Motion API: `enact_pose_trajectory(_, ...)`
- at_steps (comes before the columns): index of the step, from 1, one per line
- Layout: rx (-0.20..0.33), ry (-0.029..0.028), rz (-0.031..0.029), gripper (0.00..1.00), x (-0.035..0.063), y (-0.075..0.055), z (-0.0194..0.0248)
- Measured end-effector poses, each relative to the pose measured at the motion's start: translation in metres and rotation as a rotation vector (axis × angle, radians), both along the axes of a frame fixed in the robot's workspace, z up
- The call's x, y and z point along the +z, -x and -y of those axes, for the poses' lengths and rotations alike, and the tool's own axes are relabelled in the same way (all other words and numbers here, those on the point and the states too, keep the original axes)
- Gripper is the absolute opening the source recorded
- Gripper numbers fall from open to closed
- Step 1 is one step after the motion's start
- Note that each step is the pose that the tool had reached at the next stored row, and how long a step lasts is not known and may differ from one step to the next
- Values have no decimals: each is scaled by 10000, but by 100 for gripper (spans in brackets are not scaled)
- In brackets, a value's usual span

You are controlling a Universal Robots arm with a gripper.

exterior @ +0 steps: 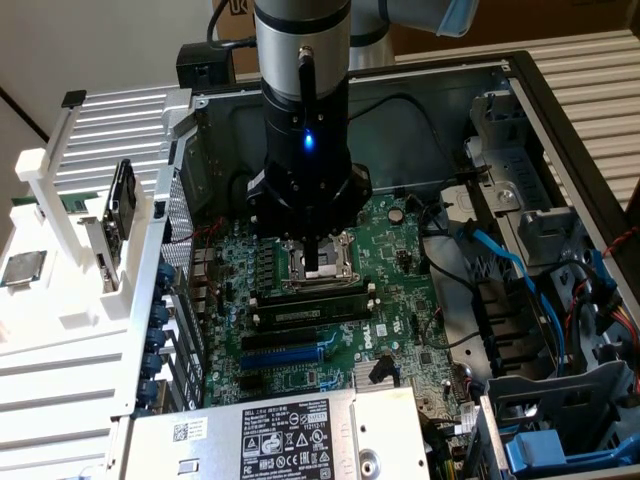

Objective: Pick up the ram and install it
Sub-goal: 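Press down the ram until it locks into place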

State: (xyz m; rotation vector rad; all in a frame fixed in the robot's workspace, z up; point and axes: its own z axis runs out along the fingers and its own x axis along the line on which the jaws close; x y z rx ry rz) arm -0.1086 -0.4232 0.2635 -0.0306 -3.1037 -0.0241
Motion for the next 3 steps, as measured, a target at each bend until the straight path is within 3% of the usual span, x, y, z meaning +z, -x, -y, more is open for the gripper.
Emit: enact_pose_trajectory(3,0,0,0,10,0,0,0)
